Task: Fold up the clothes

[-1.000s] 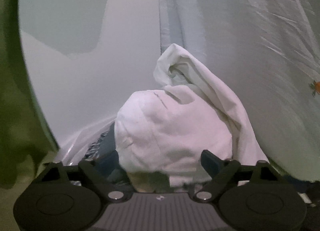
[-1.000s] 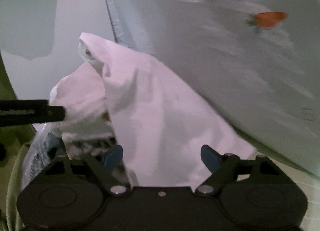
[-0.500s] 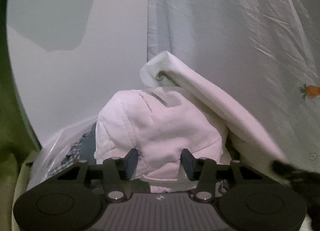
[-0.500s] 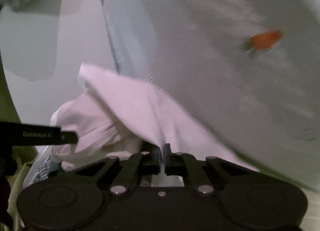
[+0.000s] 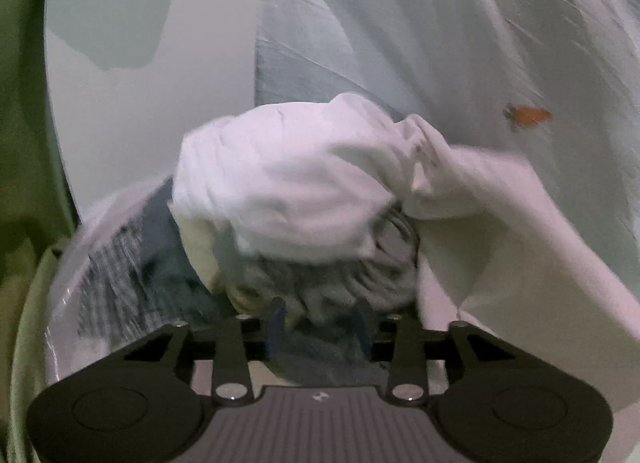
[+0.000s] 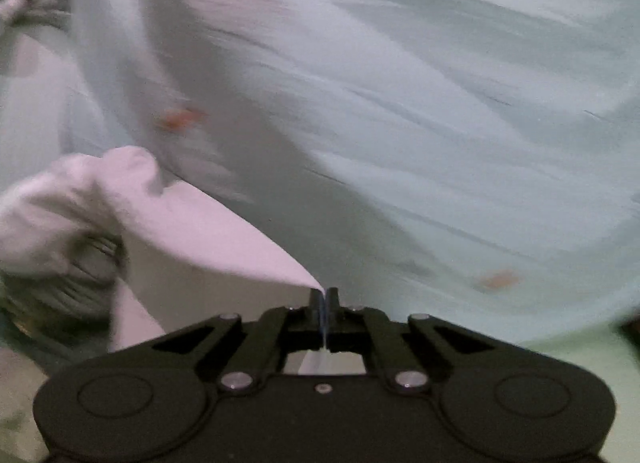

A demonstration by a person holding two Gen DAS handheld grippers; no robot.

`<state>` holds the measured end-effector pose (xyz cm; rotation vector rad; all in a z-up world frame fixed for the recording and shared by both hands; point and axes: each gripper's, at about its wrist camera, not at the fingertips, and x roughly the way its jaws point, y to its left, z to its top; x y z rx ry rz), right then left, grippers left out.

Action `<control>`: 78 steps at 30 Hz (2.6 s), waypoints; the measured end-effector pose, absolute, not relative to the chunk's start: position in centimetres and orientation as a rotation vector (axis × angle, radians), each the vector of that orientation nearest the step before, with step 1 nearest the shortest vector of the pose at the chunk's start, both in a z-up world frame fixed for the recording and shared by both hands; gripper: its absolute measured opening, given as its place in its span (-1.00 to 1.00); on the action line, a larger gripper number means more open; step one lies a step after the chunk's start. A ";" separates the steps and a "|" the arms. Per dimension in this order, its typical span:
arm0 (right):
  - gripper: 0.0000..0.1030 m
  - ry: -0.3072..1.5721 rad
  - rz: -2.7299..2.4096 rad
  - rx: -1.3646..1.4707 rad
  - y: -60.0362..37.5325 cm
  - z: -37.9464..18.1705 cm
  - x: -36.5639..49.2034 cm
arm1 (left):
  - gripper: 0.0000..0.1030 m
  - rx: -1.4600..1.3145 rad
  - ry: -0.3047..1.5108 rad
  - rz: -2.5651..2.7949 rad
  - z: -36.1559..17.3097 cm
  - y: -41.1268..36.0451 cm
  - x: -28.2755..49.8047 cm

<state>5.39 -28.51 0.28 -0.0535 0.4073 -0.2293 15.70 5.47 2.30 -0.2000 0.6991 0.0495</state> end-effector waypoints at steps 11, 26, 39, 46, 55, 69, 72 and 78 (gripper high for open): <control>-1.00 0.479 -0.635 -0.132 -46.7 -1.0 -4.2 | 0.01 -0.235 0.799 -0.032 1.0 -5.7 10.2; 0.19 0.657 -0.718 0.332 -58.4 -6.9 -4.8 | 0.26 -0.218 0.920 -0.042 -2.3 -11.2 13.0; 0.59 0.836 -0.711 0.895 -56.1 -14.8 -2.6 | 0.32 -0.254 1.028 -0.028 -6.6 -9.0 22.9; 0.03 0.833 -0.712 0.802 -57.3 -15.5 1.3 | 0.32 -0.267 1.037 -0.012 -7.8 -8.8 24.6; -0.86 0.648 -0.696 0.481 -66.4 -9.0 12.6 | 0.32 -0.246 0.998 0.012 -6.6 -8.2 22.2; 0.52 0.756 -0.627 0.552 -56.5 -10.3 7.6 | 0.32 -0.303 1.005 -0.114 -7.7 -10.8 23.6; 0.53 0.754 -0.584 0.569 -54.2 -10.8 5.9 | 0.30 -0.302 1.007 -0.133 -7.6 -11.7 24.3; 0.54 0.733 -0.563 0.593 -54.1 -10.1 4.5 | 0.08 -0.337 1.030 -0.106 -8.1 -11.6 25.1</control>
